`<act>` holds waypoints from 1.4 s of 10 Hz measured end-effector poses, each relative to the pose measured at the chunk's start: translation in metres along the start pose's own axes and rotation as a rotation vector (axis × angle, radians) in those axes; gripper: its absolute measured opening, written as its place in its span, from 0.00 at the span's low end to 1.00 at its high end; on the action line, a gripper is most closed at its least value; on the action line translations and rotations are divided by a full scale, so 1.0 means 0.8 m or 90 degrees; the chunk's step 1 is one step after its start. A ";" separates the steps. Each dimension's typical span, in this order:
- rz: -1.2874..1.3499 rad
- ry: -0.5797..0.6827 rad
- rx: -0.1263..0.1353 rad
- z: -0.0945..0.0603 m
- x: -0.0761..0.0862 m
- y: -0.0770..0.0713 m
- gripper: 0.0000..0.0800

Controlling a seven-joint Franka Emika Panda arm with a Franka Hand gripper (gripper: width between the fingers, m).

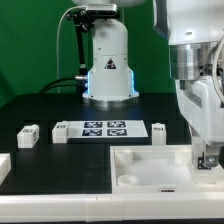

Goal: Assemble one leg

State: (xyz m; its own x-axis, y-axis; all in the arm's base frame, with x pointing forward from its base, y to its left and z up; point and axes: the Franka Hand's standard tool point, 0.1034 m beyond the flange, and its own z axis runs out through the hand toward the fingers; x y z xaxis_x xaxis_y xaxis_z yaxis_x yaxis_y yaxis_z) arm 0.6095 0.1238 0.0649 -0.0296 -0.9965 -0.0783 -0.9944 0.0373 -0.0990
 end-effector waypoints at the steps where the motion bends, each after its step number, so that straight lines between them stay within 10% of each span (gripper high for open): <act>1: -0.086 0.000 -0.001 0.000 -0.002 0.001 0.80; 14: -1.026 0.023 -0.023 0.001 0.007 -0.002 0.81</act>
Offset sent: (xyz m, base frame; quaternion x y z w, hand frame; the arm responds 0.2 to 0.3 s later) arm 0.0008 0.0086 0.0007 0.0122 -0.0163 -0.3247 0.9456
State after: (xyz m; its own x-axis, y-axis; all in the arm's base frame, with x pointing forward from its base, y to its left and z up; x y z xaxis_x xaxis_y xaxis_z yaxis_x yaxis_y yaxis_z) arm 0.6107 0.1184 0.0641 0.9949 0.0030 0.1011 0.0061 -0.9995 -0.0294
